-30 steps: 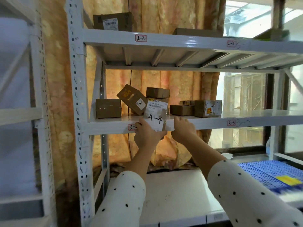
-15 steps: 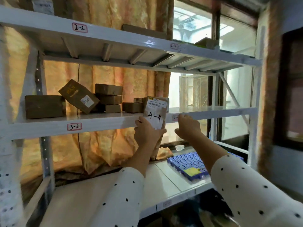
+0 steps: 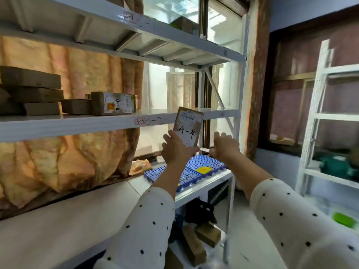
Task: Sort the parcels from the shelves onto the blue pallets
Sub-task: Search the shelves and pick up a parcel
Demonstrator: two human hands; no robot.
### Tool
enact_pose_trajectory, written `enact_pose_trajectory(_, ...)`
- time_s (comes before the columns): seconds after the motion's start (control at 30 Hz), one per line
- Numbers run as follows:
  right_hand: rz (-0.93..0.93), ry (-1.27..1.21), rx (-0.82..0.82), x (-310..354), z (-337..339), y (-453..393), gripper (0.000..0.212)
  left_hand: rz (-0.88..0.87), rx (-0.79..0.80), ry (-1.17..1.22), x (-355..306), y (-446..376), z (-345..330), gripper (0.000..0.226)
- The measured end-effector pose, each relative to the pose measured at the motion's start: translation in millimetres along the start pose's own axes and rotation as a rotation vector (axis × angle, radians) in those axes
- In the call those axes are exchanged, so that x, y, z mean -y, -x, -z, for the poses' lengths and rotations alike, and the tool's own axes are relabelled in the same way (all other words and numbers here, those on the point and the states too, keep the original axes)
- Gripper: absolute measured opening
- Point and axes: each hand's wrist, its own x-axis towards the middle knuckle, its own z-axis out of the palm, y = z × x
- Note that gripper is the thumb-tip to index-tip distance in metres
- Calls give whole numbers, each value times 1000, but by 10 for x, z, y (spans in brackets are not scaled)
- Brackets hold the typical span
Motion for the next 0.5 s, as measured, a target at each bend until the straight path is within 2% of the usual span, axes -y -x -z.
enact_pose_trajectory(0.3, -8, -32, 59, -368, -570, -280, 52, 63, 121, 14, 0, -110, -847, 98)
enact_pose_trajectory(0.5, 2, 9, 137, -342, -1081, -764, 63, 139, 142, 11, 307, -465, -1394, 101)
